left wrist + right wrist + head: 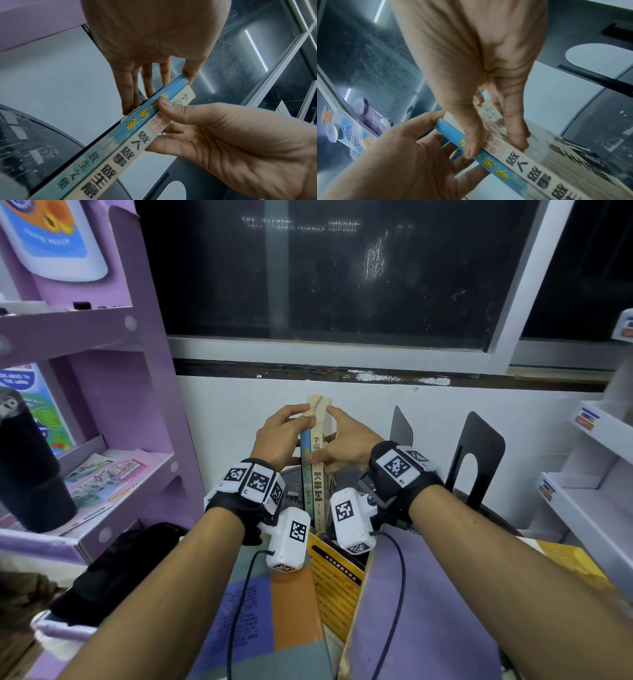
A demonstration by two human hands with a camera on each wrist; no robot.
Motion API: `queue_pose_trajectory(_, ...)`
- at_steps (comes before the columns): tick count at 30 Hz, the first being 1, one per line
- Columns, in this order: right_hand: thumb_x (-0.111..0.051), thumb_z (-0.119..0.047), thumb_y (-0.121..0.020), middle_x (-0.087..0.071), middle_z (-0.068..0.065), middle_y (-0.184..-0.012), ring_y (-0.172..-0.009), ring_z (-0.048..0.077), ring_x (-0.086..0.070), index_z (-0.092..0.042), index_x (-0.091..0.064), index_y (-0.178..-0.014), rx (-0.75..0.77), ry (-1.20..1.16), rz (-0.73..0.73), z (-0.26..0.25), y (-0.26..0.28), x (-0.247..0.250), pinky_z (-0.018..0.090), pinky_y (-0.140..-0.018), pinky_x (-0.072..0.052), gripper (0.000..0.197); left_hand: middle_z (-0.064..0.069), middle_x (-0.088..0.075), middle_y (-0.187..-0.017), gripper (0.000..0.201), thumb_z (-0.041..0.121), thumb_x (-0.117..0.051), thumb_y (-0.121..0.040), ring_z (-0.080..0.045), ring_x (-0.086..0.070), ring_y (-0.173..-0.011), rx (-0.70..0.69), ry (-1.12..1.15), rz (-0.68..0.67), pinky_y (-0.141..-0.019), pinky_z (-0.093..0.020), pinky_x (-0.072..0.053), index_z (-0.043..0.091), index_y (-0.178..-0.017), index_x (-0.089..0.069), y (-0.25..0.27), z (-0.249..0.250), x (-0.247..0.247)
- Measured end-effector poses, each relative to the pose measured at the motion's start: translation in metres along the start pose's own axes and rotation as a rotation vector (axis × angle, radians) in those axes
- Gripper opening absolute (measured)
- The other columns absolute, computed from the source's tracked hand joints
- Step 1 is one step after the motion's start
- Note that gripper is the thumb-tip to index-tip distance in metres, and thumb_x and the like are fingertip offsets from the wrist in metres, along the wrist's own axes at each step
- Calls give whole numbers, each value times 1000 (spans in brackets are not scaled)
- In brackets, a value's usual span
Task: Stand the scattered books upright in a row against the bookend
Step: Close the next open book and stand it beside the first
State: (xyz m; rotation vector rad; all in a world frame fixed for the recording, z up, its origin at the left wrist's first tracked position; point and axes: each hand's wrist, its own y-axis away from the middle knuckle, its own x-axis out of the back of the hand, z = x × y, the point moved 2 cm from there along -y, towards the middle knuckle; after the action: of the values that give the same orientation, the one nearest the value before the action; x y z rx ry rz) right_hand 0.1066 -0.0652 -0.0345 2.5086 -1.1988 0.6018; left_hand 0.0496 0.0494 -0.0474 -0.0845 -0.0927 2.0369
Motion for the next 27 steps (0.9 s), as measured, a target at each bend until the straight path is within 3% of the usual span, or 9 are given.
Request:
queue_pose_trajectory(5, -82, -3, -72, -65, 14, -112, -91, 32, -70, -27, -28, -146, 15, -19, 53, 4, 8, 1, 48, -77, -60, 95, -4, -65, -104, 29, 22, -55, -93, -17, -64, -83, 16, -30, -30, -56, -28, -53, 27, -122, -58, 3, 2, 0)
queue_pose_trajectory(14, -78, -10, -76, -64, 15, -113, -98, 31, -68, -23, -31, -140, 10, 39, 56, -2, 24, 0, 46, -79, -60, 80, -6, -65, -105, 33, 20, -51, -96, -17, -63, -83, 42, -80, -86, -63, -32, -55, 27, -128, -53, 17, 12, -4)
queue_pose_trajectory(18, -75, -9, -80, -64, 14, -115, -97, 29, -69, -18, -35, -137, 8, 32, 46, -6, 36, 2, 44, -82, -59, 71, -4, -63, -109, 33, 23, -52, -96, -21, -63, -88, 56, -128, -97, -74, -39, -57, 24, -129, -50, 27, 17, 0)
queue_pose_trajectory(21, -74, -14, -83, -60, 13, -121, -101, 29, -67, -16, -33, -140, 2, 92, 32, -11, 49, 4, 43, -85, -58, 70, -5, -59, -118, 38, 27, -53, -95, -28, -61, -102, 77, -205, -84, -84, -45, -55, 22, -132, -47, 37, 22, 5)
queue_pose_trajectory(27, -68, -21, -89, -60, 10, -114, -101, 26, -62, -10, -41, -135, -22, 209, 7, -18, 83, 4, 39, -90, -55, 55, -6, -59, -121, 36, 25, -54, -94, -27, -60, -101, 57, -339, -74, -81, -39, -50, 21, -129, -46, 63, 31, 21)
